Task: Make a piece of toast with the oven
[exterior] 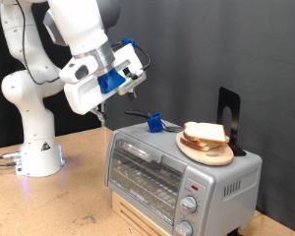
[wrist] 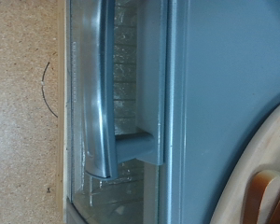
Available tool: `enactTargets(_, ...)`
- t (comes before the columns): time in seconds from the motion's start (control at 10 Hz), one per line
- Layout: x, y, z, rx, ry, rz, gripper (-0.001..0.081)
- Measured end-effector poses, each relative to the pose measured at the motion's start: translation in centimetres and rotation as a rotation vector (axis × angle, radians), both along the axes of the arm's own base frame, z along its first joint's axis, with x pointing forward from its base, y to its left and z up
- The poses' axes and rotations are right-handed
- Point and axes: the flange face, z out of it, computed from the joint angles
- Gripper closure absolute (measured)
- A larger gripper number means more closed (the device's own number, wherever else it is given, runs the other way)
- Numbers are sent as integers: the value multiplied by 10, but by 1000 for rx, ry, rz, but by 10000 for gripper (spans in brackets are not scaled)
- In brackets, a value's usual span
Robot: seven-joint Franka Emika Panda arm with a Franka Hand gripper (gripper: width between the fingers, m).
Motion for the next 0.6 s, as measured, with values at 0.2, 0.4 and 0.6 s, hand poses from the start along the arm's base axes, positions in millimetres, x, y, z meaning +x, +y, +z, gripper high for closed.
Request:
enactTargets(0.2, -3, 4, -15, -14, 11, -11, -2)
enactTargets(0.4, -7, 15, -39, -44, 39, -1, -2)
enactTargets(0.6, -11, 25, -59, -65, 43, 5, -2)
